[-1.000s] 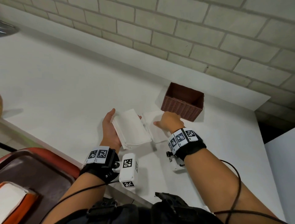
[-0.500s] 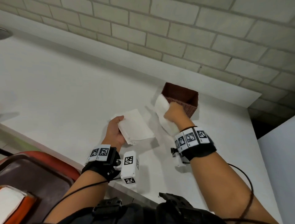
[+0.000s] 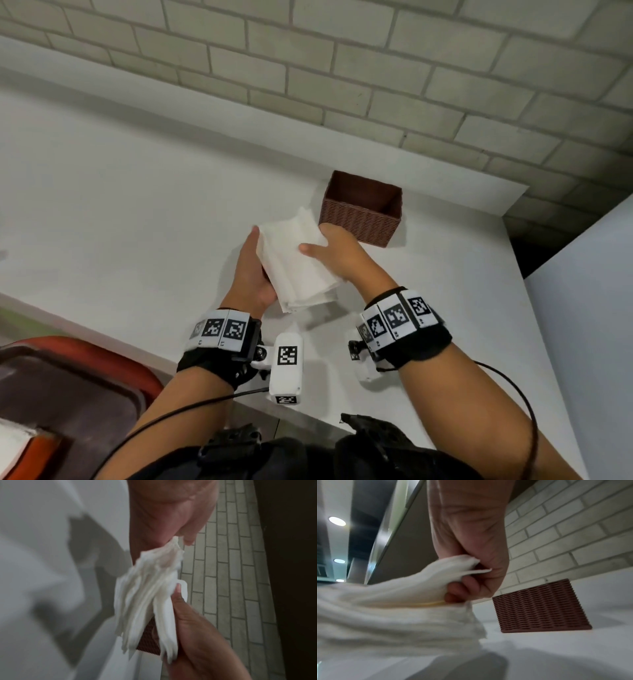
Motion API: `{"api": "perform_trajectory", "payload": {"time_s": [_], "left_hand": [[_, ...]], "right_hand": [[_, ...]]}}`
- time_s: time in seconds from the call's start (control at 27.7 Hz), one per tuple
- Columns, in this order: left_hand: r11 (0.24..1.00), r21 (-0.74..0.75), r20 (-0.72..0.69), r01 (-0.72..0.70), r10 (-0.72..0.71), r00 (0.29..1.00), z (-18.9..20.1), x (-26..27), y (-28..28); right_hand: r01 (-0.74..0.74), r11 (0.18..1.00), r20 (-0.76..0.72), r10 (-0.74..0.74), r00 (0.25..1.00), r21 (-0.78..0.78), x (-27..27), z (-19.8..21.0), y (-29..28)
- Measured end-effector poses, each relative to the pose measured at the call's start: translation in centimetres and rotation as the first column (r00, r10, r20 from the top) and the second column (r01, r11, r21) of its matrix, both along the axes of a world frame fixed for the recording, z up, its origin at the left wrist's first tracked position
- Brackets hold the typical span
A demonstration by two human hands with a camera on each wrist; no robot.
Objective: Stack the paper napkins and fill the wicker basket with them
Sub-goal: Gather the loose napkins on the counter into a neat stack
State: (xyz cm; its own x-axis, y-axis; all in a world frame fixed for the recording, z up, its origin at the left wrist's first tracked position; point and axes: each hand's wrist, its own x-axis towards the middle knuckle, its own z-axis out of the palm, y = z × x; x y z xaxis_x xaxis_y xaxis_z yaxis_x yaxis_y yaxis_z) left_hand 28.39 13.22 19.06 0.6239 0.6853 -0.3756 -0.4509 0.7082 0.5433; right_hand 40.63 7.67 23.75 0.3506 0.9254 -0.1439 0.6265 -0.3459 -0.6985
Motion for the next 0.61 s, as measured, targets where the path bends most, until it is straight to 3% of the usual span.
{"api": "perform_trajectory", "payload": {"time_s": [0.14, 0.22, 0.25, 0.29, 0.36, 0.43, 0.47, 0.51, 0.61], "left_hand": [[0.999, 0.039, -0.075, 0.015, -0.013, 0.997, 0.1, 1.0, -0.9], [0.997, 0.005, -0.089, -0.079, 0.079, 0.993, 0.0, 1.3, -1.1], [0.990, -0.022, -0.056, -0.139, 0.137, 0.989, 0.0, 1.3, -1.0], [0.980, -0.052, -0.006, -0.191, 0.191, 0.982, -0.2, 1.1, -0.8], [0.961, -0.122, 0.076, -0.248, 0.258, 0.963, -0.3, 0.9, -0.4], [0.962, -0.142, 0.078, -0.233, 0.246, 0.966, -0.6, 1.6, -0.7], [0.974, -0.113, 0.049, -0.198, 0.204, 0.978, -0.6, 2.0, -1.2], [0.985, -0.070, 0.018, -0.159, 0.161, 0.987, -0.6, 2.4, -1.7], [0.990, 0.095, -0.099, -0.106, 0.116, 0.988, -0.5, 1.9, -1.2]], "right_hand": [[-0.020, 1.000, 0.113, 0.021, 0.993, -0.004, -1.2, -0.6, -0.5], [0.150, 0.989, 0.084, -0.150, 0.985, 0.008, -1.1, -0.7, -0.9], [0.254, 0.967, -0.029, -0.254, 0.967, -0.020, -0.8, -0.5, -1.2], [0.330, 0.939, -0.187, -0.342, 0.921, -0.096, -0.5, -0.3, -1.5], [0.326, 0.896, -0.524, -0.442, 0.728, -0.302, -0.3, 0.1, -2.3], [0.283, 0.884, -0.788, -0.462, 0.406, -0.372, -0.3, -0.1, -3.0], [0.315, 0.875, -0.843, -0.457, 0.285, -0.368, -0.3, -0.6, -3.2], [0.350, 0.868, -0.863, -0.446, 0.238, -0.352, -0.3, -0.9, -3.4], [0.424, 0.846, -0.827, -0.471, 0.307, -0.324, 1.3, -1.4, -4.4]]}}
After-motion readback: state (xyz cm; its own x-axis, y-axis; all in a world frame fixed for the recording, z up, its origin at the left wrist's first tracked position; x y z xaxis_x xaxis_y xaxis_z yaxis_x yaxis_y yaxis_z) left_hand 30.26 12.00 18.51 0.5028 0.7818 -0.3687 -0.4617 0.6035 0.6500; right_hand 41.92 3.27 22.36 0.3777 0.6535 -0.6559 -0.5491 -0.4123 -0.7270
